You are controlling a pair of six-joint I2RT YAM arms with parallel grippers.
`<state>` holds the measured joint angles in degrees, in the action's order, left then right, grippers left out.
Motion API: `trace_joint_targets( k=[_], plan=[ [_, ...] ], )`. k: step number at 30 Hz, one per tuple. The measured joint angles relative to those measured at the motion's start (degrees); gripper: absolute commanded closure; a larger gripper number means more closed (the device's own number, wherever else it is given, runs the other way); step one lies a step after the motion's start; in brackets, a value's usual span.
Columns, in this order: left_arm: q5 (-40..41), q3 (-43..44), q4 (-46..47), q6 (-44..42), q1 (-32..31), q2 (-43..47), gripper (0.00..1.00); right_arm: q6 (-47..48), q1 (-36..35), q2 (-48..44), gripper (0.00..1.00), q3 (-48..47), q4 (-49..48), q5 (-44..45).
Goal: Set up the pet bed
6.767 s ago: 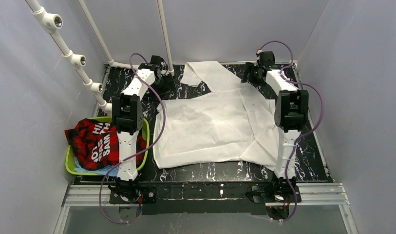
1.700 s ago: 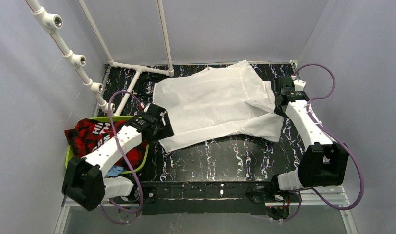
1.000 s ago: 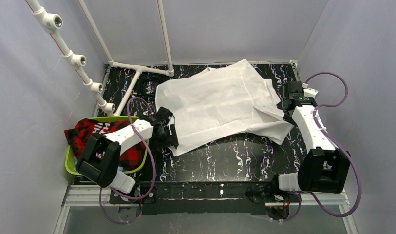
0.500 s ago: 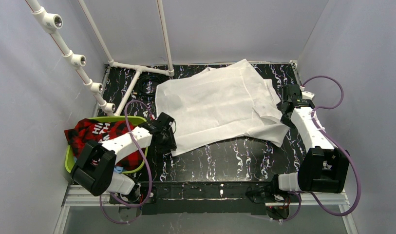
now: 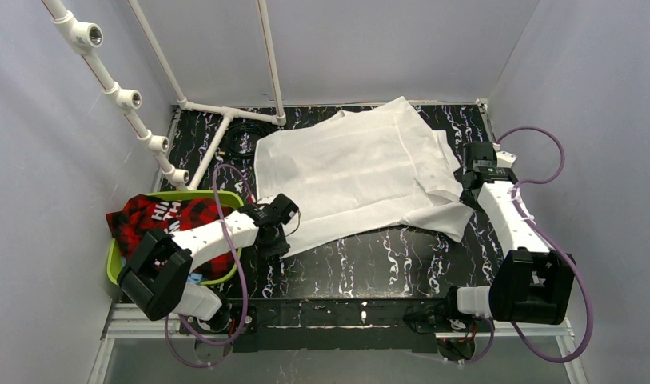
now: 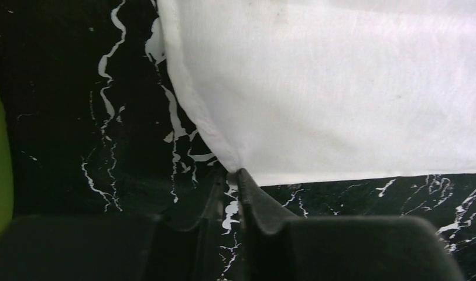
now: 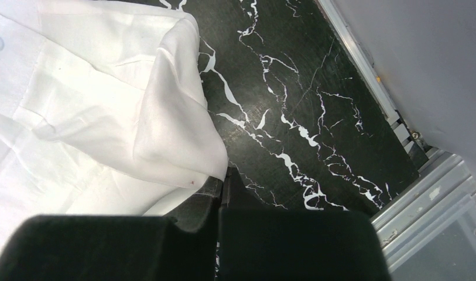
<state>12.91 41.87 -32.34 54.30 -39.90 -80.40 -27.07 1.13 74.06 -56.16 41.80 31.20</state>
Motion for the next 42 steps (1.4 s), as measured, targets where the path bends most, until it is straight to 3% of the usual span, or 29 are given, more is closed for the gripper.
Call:
trace_joint_targets(
  k=[1,6,9,13,15,18,23,27,29,31,36,42],
  plan=[
    [-0.09,0.24,-0.02,0.35,0.00,-0.26,1.00,0.02,0.00,-0.35,0.99,0.31,-0.11,-0.24],
    [-0.31,2.62,-1.01,-0.33,-0.35,-2.93,1.00,0.33,0.00,-4.15,0.99,1.70,-1.27,-2.82],
    [-0.33,3.76,-2.14,-0.92,-0.37,-4.09,0.78,0.68,0.00,-7.32,0.99,1.75,-2.67,-4.61],
    [0.37,3.43,-2.93,-1.64,-0.33,-3.48,0.56,1.11,0.00,-10.80,0.99,2.19,-3.67,-6.25],
    [0.52,2.10,-2.03,-2.25,-0.24,-2.03,0.49,1.33,0.00,-11.15,0.99,2.29,-3.85,-6.67],
    [0.02,-0.15,0.85,-3.37,-0.31,0.39,0.47,1.51,0.00,-10.86,0.99,2.45,-3.82,-7.58],
    [0.70,-0.96,2.27,-5.29,-0.98,1.33,0.61,1.53,0.00,-10.58,0.99,2.45,-3.87,-8.50],
    [2.51,-2.05,2.64,-5.64,-1.33,4.22,0.91,1.53,0.00,-10.21,0.99,2.45,-3.87,-8.87],
    [5.35,-1.49,0.50,-4.87,-1.44,5.77,0.96,1.53,0.00,-10.03,0.99,2.45,-3.87,-8.90],
    [8.33,-0.20,-2.58,-4.07,-1.49,5.60,0.88,1.53,0.00,-9.94,0.99,2.45,-3.89,-8.90],
    [9.25,0.68,-4.63,-3.87,-1.49,4.42,0.46,1.64,0.00,-9.70,0.99,2.45,-4.24,-8.87],
    [3.93,-3.89,2.29,-4.15,-1.49,8.87,0.41,1.81,0.00,-8.76,0.99,2.47,-4.35,-8.87]
  ],
)
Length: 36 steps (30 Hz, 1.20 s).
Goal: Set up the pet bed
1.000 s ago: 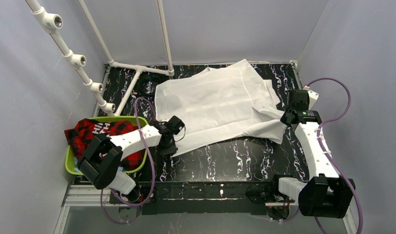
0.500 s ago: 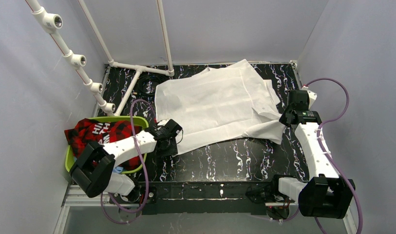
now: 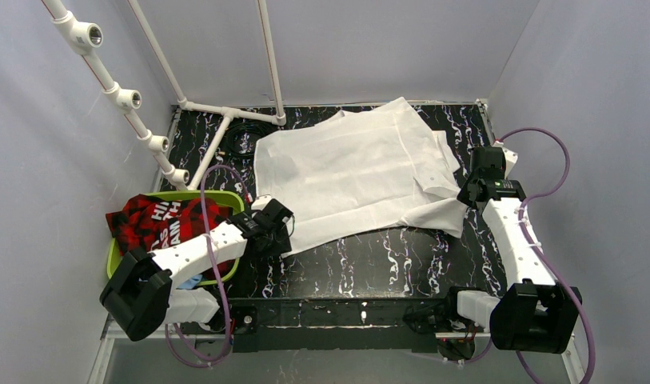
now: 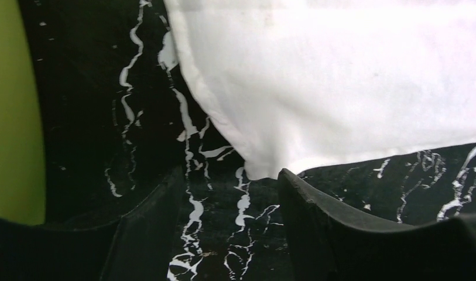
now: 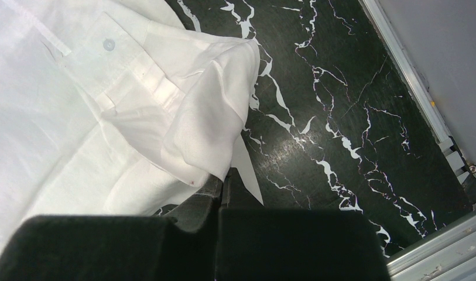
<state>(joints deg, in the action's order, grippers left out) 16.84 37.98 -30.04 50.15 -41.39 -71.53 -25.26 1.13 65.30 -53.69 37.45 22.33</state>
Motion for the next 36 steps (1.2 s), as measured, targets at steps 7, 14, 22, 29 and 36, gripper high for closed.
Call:
trace_joint_targets(
  k=[7,14,22,29,36],
  plan=[
    [-1.68,-0.20,2.62,0.24,0.00,-3.21,0.46,0.11,0.00,0.66,0.99,0.00,-0.07,0.04],
    [-0.39,4.87,-1.18,2.14,-0.13,-10.25,0.69,0.17,0.00,0.66,0.99,0.00,-0.17,-0.68],
    [0.48,10.19,-4.96,3.54,-1.81,-15.76,1.00,1.86,0.00,-1.97,0.99,-0.11,-1.05,-2.01],
    [0.37,10.99,-6.23,-4.22,-1.81,-15.98,1.00,3.69,0.00,-5.64,0.99,-2.32,-2.93,-5.68],
    [0.22,16.81,-11.30,-10.47,1.09,-13.75,1.00,4.61,0.00,-7.13,0.99,-7.93,-4.46,-9.75]
  ],
)
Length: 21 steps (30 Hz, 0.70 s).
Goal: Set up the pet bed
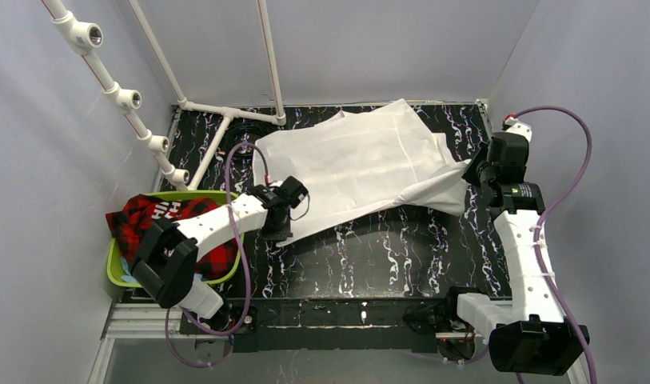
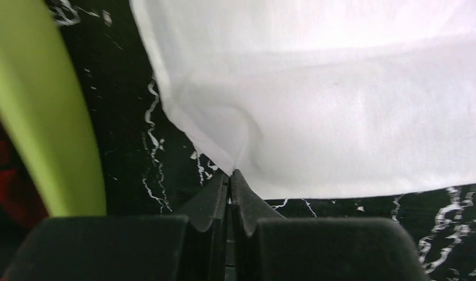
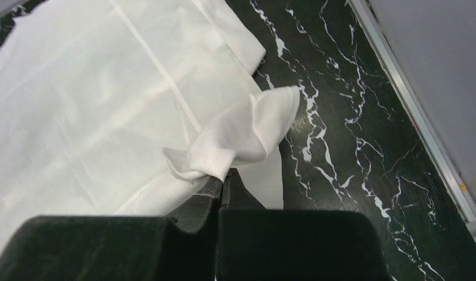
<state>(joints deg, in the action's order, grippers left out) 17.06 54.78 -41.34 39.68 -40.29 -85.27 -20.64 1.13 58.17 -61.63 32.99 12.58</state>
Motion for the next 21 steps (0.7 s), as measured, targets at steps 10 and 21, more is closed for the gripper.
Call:
trace_joint_targets(
  k=[10,21],
  plan=[
    [-5.49,8.63,-1.38,-3.37,12.83,3.58,1.00,1.70,-0.02,6.88,0.99,-3.63,-5.01,-4.11],
    [-8.09,19.71,-0.90,-5.88,18.75,-10.78,1.00,3.10,-0.44,22.73,0.99,-7.37,-19.06,-9.16]
  ],
)
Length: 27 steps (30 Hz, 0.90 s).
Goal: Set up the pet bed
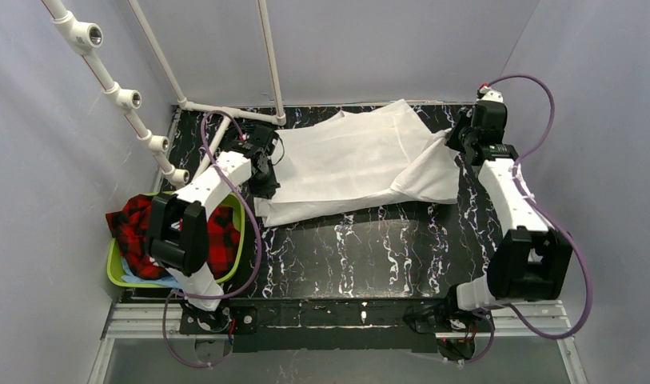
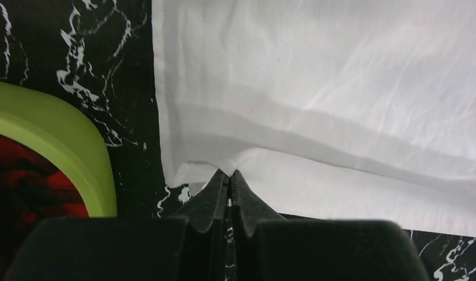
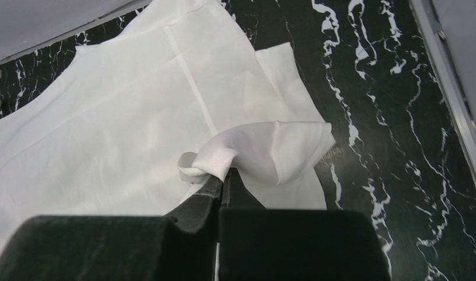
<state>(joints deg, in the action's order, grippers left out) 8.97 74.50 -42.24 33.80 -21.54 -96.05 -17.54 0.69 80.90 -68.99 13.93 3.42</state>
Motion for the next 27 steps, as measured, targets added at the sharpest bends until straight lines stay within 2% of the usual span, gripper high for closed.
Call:
trace_joint_targets(
  k=[11,13,14,18,21,22,24,27],
  plan=[
    [1.33,7.78,-0.79,-1.27,4.22,-10.01,1.00,1.70,-2.95,16.98,0.99,-6.91,-9.57,-4.83],
    [1.70,9.60,-1.68,-1.22,4.52,-11.78,1.00,2.23,-3.23,20.33,0.95,-9.40,-11.02,-7.19],
    [1.92,10.56,-2.01,-1.22,4.68,-12.76,1.00,2.62,-3.34,21.90,0.91,-10.69,-11.56,-8.55],
    [2.78,13.38,-3.48,-1.11,5.22,-15.52,0.86,4.17,-3.41,26.62,0.64,-14.78,-13.18,-14.73],
    [3.04,14.67,-4.92,-0.76,5.62,-16.17,0.66,5.46,-3.45,29.24,0.31,-18.23,-13.16,-18.82],
    [3.10,15.15,-5.51,-0.68,5.81,-16.17,0.60,5.66,-3.48,29.79,0.26,-19.19,-12.96,-19.39],
    [3.52,16.26,-6.40,-0.57,6.14,-16.13,0.51,5.77,-3.50,29.64,0.21,-19.76,-12.11,-19.43],
    [3.63,17.40,-6.99,-0.44,6.40,-15.78,0.49,5.53,-3.50,28.20,0.23,-19.67,-9.35,-17.22]
  ],
)
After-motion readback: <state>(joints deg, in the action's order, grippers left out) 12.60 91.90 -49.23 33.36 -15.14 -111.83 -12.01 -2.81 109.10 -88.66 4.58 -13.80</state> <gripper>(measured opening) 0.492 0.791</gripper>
